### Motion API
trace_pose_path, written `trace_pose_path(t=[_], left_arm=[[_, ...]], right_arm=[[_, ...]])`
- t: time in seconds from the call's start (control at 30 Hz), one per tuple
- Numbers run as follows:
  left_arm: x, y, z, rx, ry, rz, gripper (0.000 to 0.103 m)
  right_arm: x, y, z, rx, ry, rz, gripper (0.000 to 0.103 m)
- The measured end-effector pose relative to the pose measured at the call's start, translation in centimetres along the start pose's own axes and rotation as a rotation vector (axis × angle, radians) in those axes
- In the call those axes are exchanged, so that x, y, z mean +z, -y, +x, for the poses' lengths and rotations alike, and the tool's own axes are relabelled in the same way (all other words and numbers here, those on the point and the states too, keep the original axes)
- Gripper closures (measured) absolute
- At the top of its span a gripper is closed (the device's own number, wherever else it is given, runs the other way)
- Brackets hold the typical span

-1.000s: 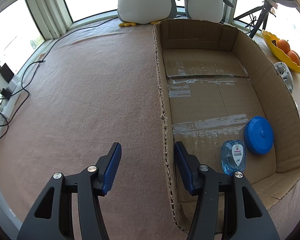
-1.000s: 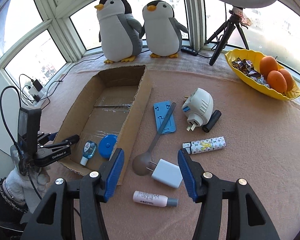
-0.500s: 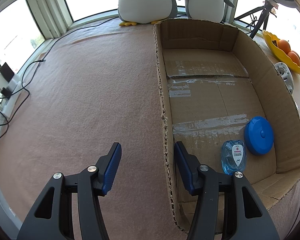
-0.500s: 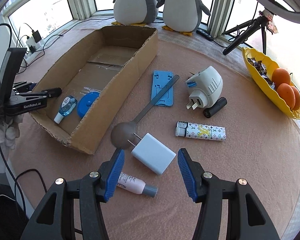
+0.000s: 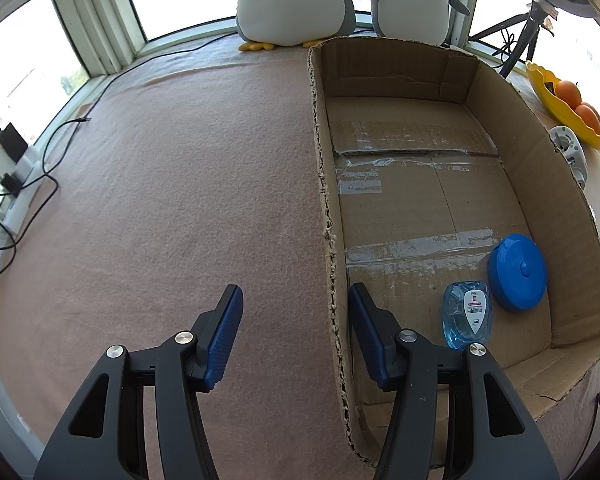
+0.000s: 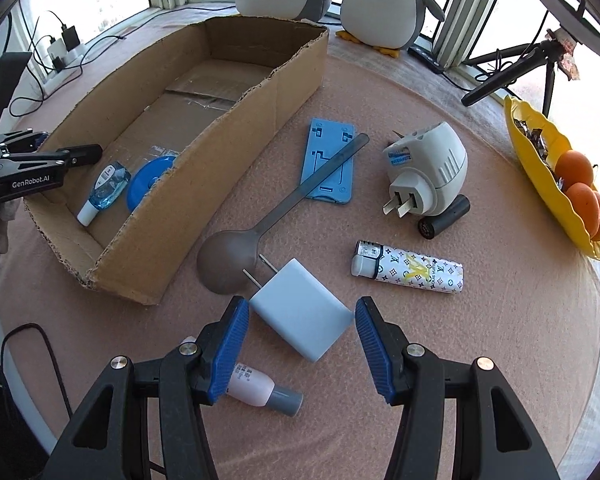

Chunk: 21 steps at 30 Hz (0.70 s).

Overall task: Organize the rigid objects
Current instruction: 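Move the right gripper to the white charger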

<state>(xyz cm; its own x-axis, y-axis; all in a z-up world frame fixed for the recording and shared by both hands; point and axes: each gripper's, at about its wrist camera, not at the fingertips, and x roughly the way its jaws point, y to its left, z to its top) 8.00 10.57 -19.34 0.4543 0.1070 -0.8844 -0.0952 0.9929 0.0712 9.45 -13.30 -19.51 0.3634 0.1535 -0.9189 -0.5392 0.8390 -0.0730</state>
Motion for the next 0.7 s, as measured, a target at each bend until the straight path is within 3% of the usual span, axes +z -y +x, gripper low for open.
trace_pose_path(t=[0.2, 0.37, 0.53, 0.7], left_arm=[[0.0, 0.0, 0.0, 0.001, 0.0, 0.0, 0.048], [0.0, 0.0, 0.0, 0.001, 0.0, 0.0, 0.048], [0.0, 0.0, 0.1, 0.0, 0.001, -0.002, 0.048], [-0.1, 0.0, 0.1, -0.002, 0.0, -0.004, 0.048]], right_arm=[[0.4, 0.6, 0.5, 0.012, 0.007, 0.033, 0.051], [0.5, 0.7, 0.8, 0.097, 0.003, 0.024, 0.05], [0.3, 0.4, 1.9, 0.111, -0.023, -0.005, 0.05], [0.1, 0.1, 2.8, 0.088, -0.027, -0.011, 0.059]])
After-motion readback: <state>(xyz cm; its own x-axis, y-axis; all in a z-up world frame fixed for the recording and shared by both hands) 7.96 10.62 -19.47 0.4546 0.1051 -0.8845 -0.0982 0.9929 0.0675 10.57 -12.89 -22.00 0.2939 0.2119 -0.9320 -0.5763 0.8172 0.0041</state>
